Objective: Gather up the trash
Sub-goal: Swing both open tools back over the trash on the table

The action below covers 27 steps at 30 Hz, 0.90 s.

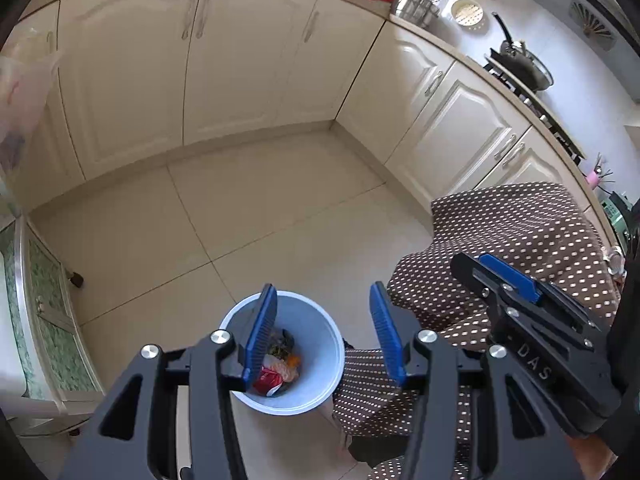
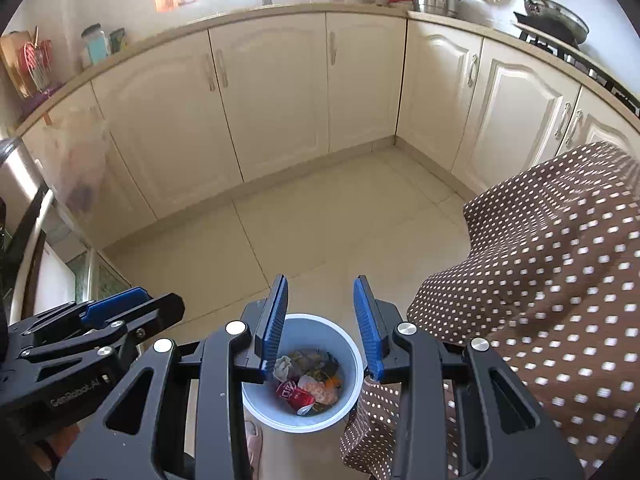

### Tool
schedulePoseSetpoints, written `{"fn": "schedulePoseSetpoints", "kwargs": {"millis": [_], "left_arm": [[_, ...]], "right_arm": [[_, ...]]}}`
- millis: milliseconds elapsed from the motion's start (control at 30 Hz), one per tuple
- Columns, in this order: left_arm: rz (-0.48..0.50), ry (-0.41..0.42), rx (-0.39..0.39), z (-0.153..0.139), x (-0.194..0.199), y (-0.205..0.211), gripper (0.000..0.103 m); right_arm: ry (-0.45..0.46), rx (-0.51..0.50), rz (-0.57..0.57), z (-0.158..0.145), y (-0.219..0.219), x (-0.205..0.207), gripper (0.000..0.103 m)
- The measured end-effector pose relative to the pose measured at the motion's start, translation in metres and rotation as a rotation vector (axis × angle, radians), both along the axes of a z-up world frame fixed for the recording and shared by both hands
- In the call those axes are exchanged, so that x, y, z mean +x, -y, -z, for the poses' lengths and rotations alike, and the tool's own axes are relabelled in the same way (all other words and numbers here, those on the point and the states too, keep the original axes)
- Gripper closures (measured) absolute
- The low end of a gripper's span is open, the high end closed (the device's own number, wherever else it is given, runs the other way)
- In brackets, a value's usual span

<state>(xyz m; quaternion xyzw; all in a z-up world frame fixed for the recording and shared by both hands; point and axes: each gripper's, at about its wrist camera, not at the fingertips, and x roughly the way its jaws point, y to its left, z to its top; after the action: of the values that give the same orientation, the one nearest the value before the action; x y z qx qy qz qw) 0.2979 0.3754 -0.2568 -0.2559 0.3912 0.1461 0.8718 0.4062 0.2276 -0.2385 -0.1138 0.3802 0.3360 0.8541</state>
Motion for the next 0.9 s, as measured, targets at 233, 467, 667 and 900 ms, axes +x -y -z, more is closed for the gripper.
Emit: {"fn": "schedulePoseSetpoints", "kwargs": {"millis": [233, 467, 667, 900], "left_arm": [[0.051, 0.072, 0.030, -0.048, 0.001, 0.032, 0.055], [0.165, 0.167, 0.067, -0.107, 0.013, 0.108, 0.055], [0.329, 0.217, 0.120, -0.143, 0.035, 0.205, 0.054], [0.542, 0.229, 0.161, -0.155, 0.072, 0.332, 0.054]], "right_arm": [[0.062, 0.033, 0.060, -0.045, 0.044, -0.010, 0.069], [0.157, 0.107, 0.183, -0.106, 0.135, -0.019, 0.064], [0.235, 0.129, 0.335, -0.140, 0.240, -0.021, 0.061], [0.260, 0.101, 0.506, -0.146, 0.349, -0.020, 0.060]]}}
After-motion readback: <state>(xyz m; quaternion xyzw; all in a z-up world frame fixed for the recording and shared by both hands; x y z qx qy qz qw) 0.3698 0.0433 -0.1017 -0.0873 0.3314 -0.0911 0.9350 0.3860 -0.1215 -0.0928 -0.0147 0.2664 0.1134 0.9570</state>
